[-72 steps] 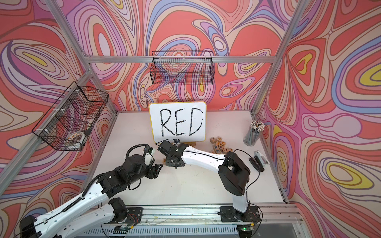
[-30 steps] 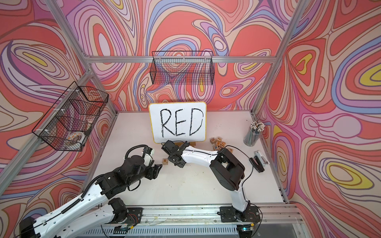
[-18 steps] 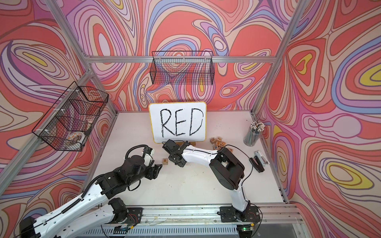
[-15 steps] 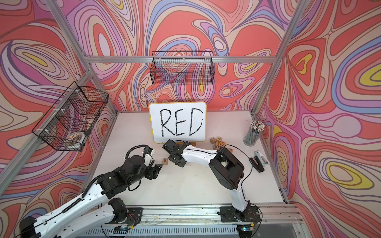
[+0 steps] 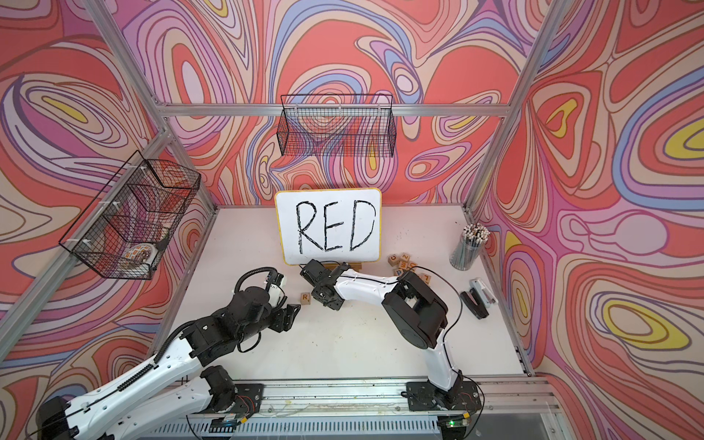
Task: Assemble the uppercase word "red" with letter blocks
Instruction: Pick up the letter block from the center of the board.
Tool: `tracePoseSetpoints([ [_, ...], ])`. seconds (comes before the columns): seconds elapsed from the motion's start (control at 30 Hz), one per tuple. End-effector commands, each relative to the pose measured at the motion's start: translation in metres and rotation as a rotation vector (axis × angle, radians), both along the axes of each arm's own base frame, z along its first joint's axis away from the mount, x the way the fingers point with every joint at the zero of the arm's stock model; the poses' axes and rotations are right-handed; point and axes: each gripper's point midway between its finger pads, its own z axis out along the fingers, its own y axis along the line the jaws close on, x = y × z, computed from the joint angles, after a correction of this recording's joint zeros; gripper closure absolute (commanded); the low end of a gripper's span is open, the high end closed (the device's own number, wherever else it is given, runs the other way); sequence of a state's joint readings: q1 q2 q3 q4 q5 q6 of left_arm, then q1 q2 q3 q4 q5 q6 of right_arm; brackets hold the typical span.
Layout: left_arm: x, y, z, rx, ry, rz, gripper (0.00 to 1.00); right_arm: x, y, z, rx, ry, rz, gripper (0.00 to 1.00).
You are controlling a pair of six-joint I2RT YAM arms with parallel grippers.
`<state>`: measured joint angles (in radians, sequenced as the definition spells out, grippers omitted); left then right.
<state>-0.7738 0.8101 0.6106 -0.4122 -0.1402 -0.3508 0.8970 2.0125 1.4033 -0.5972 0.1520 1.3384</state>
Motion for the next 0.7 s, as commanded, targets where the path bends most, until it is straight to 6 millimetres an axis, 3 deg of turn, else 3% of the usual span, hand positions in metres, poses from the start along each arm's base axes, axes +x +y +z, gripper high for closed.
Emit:
tracePoseSetpoints([
  [0.0,0.001,0.001,-0.002,0.011,-0.01,0.003,0.24,-0.001,-0.004,-0.006,-0.032,0.011,0.038,0.65],
  [0.37,0.002,0.001,-0.001,0.008,-0.014,0.005,0.24,-0.011,-0.008,-0.003,-0.132,0.005,0.252,0.76],
  [0.67,0.002,0.0,0.0,0.008,-0.015,0.002,0.24,-0.02,-0.011,-0.009,-0.318,-0.016,0.702,0.75],
])
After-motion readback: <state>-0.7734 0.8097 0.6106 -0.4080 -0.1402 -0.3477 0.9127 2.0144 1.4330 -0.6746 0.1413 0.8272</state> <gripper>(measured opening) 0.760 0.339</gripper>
